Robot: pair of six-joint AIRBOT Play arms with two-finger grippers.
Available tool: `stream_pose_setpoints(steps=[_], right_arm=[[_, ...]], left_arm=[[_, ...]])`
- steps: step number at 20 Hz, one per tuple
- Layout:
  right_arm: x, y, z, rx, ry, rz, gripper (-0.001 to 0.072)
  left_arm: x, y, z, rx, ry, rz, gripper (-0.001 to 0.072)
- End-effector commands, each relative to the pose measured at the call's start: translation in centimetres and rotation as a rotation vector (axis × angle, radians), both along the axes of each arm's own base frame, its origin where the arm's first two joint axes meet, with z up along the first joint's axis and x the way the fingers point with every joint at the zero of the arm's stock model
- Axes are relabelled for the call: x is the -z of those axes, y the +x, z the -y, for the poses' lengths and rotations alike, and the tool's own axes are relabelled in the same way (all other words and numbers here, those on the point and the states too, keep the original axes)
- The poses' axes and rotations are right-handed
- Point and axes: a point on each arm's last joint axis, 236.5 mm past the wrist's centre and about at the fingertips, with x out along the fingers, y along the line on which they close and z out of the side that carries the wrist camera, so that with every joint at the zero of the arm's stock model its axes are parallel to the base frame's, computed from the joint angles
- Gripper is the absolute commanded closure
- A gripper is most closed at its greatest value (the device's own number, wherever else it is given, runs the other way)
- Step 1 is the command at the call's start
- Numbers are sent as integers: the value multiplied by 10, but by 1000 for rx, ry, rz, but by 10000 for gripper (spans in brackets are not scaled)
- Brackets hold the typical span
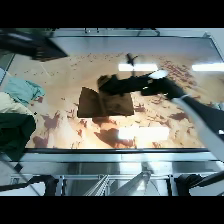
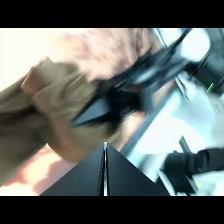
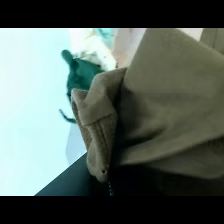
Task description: Fold the shirts.
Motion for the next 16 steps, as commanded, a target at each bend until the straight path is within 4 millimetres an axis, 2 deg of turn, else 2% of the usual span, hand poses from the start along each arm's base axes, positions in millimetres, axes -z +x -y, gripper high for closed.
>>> stream_pose_setpoints(steps=[1,2,3,4,5,6,7,8,10,11,12,14,15,16], right_arm=[[75,-4,-81,24,-73,-27,689],[86,-5,-95,10,-61,-38,536],[90,-6,-105,-15,-35,-32,249],[85,-9,-111,-41,0,-34,195],[78,-9,-110,-53,28,-25,196],[65,-8,-104,-73,62,-10,228],[49,-7,-95,-104,94,14,352],[33,-3,-81,-126,122,27,370],[3,14,-37,-142,162,44,369],[-3,26,-7,-132,140,28,369],[0,38,28,-116,73,11,370],[32,58,108,-35,-180,-51,369],[55,62,147,11,-326,-92,272],[82,59,185,51,-474,-161,18]], left_arm=[[2,-25,-51,-111,17,35,693],[12,-30,-56,-126,13,15,693],[22,-36,-58,-133,8,-6,693],[33,-43,-58,-134,2,-28,693],[41,-48,-58,-135,-6,-46,693],[49,-50,-57,-141,-12,-62,693],[55,-52,-56,-151,-18,-71,693],[60,-53,-55,-165,-22,-78,693],[65,-57,-54,-163,-20,-78,693],[64,-60,-53,-155,-17,-76,693],[63,-63,-52,-144,-20,-79,693],[64,-70,-50,-119,-19,-96,693],[64,-72,-49,-112,-19,-100,693],[64,-72,-49,-112,-19,-100,693]])
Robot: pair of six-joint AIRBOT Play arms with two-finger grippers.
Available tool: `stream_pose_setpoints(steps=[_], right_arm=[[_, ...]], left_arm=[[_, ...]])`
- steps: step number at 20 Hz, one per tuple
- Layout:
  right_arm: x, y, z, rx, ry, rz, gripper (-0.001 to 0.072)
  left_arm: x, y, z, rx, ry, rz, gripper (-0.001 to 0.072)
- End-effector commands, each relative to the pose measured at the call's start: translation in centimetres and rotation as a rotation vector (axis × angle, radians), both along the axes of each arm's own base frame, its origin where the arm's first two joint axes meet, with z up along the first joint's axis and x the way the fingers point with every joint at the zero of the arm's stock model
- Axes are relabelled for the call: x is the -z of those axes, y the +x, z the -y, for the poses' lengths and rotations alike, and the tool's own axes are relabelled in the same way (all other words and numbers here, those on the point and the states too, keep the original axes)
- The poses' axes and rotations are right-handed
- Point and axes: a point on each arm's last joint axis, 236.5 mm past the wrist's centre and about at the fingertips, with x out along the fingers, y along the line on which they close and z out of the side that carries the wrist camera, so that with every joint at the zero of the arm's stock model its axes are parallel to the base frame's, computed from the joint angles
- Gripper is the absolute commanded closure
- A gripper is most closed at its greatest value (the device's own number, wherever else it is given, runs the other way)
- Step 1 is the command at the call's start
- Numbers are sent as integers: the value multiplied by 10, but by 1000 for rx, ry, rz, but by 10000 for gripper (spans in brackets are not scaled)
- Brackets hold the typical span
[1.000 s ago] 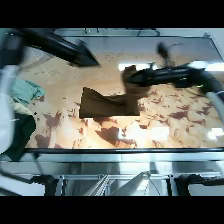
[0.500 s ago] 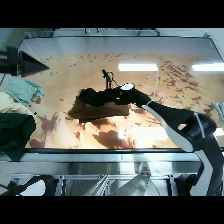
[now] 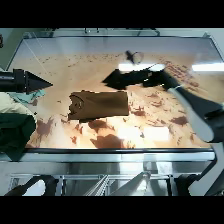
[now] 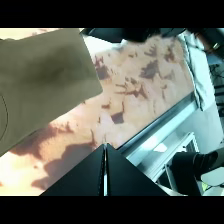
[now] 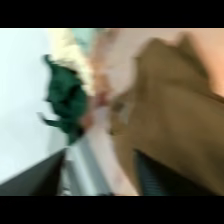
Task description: Fold the shirts.
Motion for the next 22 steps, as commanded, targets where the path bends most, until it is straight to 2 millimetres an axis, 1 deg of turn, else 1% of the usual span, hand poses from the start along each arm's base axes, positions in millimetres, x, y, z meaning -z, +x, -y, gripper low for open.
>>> stream_pose_setpoints(steps=[1,2,3,5,10,13,16,20,21,22], right_arm=[[75,-7,131,100,-462,-191,4],[90,-16,144,90,-513,-233,4],[99,-20,144,79,-515,-259,4],[111,-23,132,67,-478,-302,4],[130,-38,86,-1,-383,-367,6],[131,-45,54,-36,-325,-363,7],[123,-42,24,-34,-264,-324,8],[119,-41,1,-30,-228,-300,10],[120,-42,-2,-30,-225,-301,19],[118,-43,-6,-34,-211,-302,160]], left_arm=[[2,-7,2,20,-1,-11,693],[1,-7,2,20,-2,-11,693],[2,-7,2,20,-2,-11,693],[1,-5,1,12,-1,-6,693],[1,-3,0,6,0,-3,693],[2,-3,0,6,0,-3,693],[2,-3,1,7,0,-3,693],[2,-4,1,10,0,-5,693],[2,-4,1,10,0,-5,693],[2,-4,1,10,0,-6,693]])
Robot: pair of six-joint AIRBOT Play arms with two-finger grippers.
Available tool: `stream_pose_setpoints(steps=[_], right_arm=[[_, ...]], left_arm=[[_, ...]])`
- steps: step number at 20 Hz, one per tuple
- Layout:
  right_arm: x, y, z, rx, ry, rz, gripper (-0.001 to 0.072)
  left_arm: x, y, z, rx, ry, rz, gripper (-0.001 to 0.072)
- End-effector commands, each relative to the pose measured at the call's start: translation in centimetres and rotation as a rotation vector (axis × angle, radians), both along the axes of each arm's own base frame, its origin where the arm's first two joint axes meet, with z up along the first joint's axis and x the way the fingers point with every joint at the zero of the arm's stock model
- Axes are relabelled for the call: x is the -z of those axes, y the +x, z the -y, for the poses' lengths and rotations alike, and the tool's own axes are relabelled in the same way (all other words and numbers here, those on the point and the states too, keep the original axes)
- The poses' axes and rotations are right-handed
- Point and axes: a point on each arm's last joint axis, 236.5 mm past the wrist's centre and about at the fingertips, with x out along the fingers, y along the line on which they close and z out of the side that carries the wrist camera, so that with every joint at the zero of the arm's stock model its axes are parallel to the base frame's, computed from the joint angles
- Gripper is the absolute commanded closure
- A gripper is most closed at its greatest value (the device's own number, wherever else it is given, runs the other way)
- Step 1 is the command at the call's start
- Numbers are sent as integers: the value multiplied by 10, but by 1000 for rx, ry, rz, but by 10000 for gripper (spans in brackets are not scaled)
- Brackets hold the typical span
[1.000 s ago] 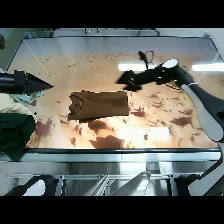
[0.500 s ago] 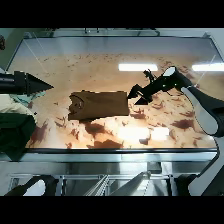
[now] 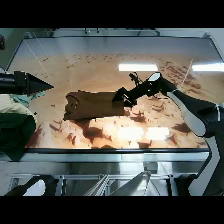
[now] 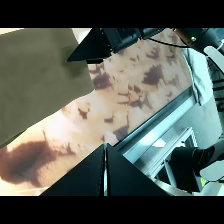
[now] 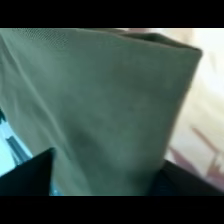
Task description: Fold the shirts.
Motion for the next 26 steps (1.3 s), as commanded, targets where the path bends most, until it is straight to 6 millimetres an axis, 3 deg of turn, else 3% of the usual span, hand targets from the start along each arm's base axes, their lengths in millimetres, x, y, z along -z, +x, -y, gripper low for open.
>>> stream_pose_setpoints(steps=[1,3,6,8,10,11,14,16,17,18,20,22,24,26], right_arm=[[-9,1,-20,1,67,22,389],[-18,4,-26,13,115,29,680],[-47,15,-34,40,221,76,695],[-80,33,-20,81,276,136,696],[-119,51,30,118,274,211,696],[-140,57,72,147,243,249,696],[-202,51,235,348,-1,340,697],[-229,14,371,607,-281,353,697],[-234,-21,443,771,-445,308,697],[-236,-66,508,924,-605,239,697],[-228,-164,593,1128,-828,48,696],[-200,-242,625,1226,-874,-160,696],[-153,-296,628,1314,-798,-339,696],[-105,-336,620,1335,-725,-470,695]], left_arm=[[0,-1,0,2,1,-2,693],[0,-1,0,2,1,-2,693],[0,-2,0,7,0,-5,693],[0,-3,1,11,-1,-8,693],[1,-7,2,23,-2,-16,693],[1,-8,2,28,-2,-19,693],[1,-10,2,36,-3,-24,693],[1,-10,2,36,-2,-23,693],[1,-10,2,35,-2,-23,693],[1,-9,2,33,-2,-20,693],[1,-8,2,38,3,-7,693],[1,-8,2,39,4,-8,693],[1,-8,2,38,5,-8,693],[1,-8,2,38,4,-8,693]])
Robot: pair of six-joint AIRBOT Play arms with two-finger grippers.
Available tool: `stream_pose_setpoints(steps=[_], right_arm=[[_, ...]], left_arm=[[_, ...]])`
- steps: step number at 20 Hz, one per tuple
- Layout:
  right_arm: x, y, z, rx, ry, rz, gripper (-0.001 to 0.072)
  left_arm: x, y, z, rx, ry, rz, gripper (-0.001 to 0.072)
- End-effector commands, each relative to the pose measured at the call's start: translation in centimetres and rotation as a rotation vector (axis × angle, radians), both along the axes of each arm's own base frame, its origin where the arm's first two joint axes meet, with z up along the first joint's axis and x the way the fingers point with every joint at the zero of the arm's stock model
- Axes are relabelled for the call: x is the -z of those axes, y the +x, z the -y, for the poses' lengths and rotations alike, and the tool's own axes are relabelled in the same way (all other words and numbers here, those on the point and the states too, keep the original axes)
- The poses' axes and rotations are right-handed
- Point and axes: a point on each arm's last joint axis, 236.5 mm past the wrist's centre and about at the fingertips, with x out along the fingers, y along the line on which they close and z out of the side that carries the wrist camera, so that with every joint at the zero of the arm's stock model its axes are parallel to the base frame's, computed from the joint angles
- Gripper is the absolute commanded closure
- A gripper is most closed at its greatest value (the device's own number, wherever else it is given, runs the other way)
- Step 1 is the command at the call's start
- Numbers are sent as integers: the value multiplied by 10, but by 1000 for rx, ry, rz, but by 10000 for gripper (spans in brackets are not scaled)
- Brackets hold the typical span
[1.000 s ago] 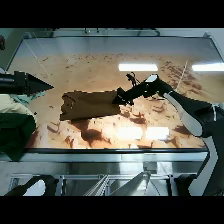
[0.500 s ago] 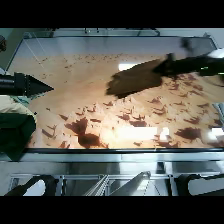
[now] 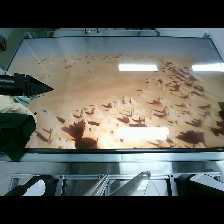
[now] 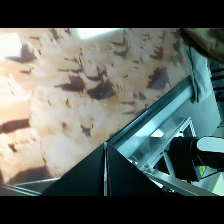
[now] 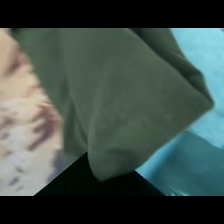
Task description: Fold the shirts.
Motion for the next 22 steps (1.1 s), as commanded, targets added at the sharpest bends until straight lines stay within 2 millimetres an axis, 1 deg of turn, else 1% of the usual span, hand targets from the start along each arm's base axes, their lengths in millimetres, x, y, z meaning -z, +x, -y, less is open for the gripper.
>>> stream_pose_setpoints(steps=[1,2,3,4,5,6,7,9,10,11,12,13,14,15,16,17,18,19,20,21,22], right_arm=[[71,-107,-3,192,144,-165,696],[87,-119,-9,200,183,-179,696],[98,-128,-15,206,214,-186,694],[102,-130,-20,228,241,-183,647],[102,-129,-22,240,256,-174,286],[100,-126,-25,234,260,-168,12],[96,-116,-28,220,263,-147,10],[83,-82,-37,174,279,-61,9],[72,-57,-45,143,298,8,10],[58,-25,-55,104,325,105,10],[40,9,-65,63,352,215,12],[16,49,-81,-1,379,354,51],[-8,86,-99,-82,402,483,297],[-38,124,-123,-197,415,631,515],[-68,155,-154,-312,437,753,577],[-90,176,-185,-431,434,840,693],[-106,193,-220,-564,406,894,693],[-112,205,-251,-685,346,918,694],[-114,214,-286,-811,286,917,694],[-111,218,-318,-909,235,896,694],[-107,216,-357,-1014,190,877,695]], left_arm=[[0,1,0,-2,1,3,693],[0,1,0,-4,0,3,693],[0,1,0,-4,-1,4,694],[0,1,0,-4,-1,3,693],[0,1,0,-5,-1,4,693],[0,1,0,-5,-1,4,693],[0,1,0,-4,-1,4,694],[0,3,-1,-9,0,7,694],[-1,3,-1,-9,-1,8,693],[-1,3,-1,-9,-1,8,693],[-1,3,-1,-11,-2,9,694],[-1,4,-1,-13,-2,11,693],[-2,4,-1,-14,-3,13,694],[-4,5,-1,-14,1,22,693],[-10,7,-2,-15,7,40,694],[-21,12,-3,-29,15,71,694],[-33,20,-6,-55,25,110,695],[-45,25,-8,-67,37,152,695],[-55,28,-8,-71,45,185,695],[-59,26,-7,-66,48,195,695],[-57,21,-2,-56,49,186,696]])
